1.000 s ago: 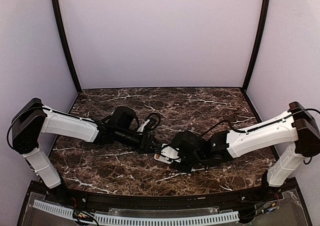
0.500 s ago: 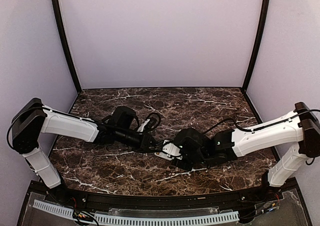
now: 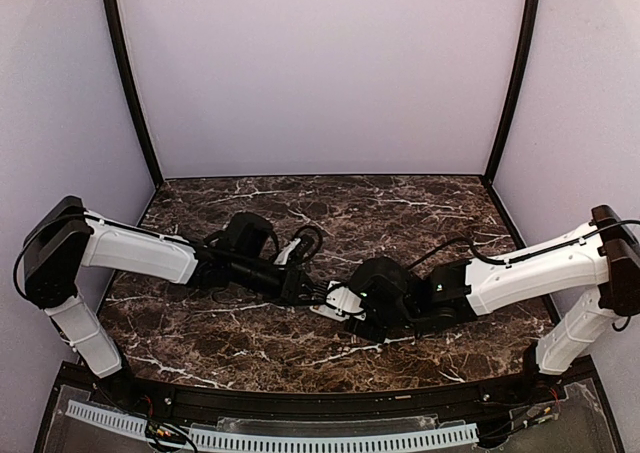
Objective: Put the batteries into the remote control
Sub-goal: Press the battery in the battery compartment, then pick up the battery from the center of the board.
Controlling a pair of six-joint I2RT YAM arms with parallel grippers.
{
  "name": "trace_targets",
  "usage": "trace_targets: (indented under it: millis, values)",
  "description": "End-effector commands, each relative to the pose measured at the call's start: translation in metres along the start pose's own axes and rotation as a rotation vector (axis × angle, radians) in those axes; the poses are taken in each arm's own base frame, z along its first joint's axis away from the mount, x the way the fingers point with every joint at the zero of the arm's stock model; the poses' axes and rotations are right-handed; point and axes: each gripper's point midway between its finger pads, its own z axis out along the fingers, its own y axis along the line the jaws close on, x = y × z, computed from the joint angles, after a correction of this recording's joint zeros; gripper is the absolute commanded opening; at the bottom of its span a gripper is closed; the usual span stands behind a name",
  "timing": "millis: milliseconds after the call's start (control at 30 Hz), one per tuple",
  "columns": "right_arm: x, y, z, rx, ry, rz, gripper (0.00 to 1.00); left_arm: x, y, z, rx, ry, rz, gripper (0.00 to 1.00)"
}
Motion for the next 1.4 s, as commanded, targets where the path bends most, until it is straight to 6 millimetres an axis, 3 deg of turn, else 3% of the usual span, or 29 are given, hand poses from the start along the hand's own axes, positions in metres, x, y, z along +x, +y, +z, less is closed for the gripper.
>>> trace_targets:
  millis: [0,233,467,533,633,700,867,1033,1133,1167,1367]
  values:
    - [-0.011,-0.002,-0.008,0.005,-0.046,0.012,0.14,-0.006,0.006,-0.009,-0.077,-0.013,0.026,0.36]
    - [-0.002,0.01,0.0,-0.048,-0.003,0.013,0.13,-0.008,0.019,-0.017,-0.186,-0.018,0.088,0.42]
    - [0.0,0.018,0.004,-0.088,0.018,0.021,0.11,-0.004,0.027,-0.017,-0.232,0.018,0.12,0.26]
    - [0.001,0.021,0.005,-0.1,0.022,0.02,0.1,-0.003,0.026,-0.016,-0.221,0.025,0.124,0.31]
    - [0.008,0.027,0.008,-0.125,0.04,0.022,0.1,-0.006,0.016,-0.016,-0.178,0.014,0.137,0.55]
    - [0.017,0.031,0.011,-0.141,0.068,0.028,0.1,-0.01,0.01,-0.019,-0.161,-0.005,0.151,0.63]
    - [0.039,0.044,0.013,-0.201,0.123,0.058,0.1,-0.034,0.007,-0.034,-0.215,-0.079,0.209,0.7]
    - [0.049,0.05,0.015,-0.244,0.152,0.089,0.12,-0.054,0.022,-0.037,-0.366,-0.049,0.323,0.7]
    - [0.055,0.052,0.016,-0.261,0.168,0.111,0.12,-0.053,0.043,-0.033,-0.466,0.045,0.358,0.68]
    - [0.056,0.052,0.016,-0.268,0.169,0.118,0.12,-0.062,0.04,-0.032,-0.477,0.045,0.4,0.68]
    - [0.061,0.05,0.011,-0.277,0.165,0.158,0.12,-0.057,0.062,-0.004,-0.476,0.185,0.496,0.59]
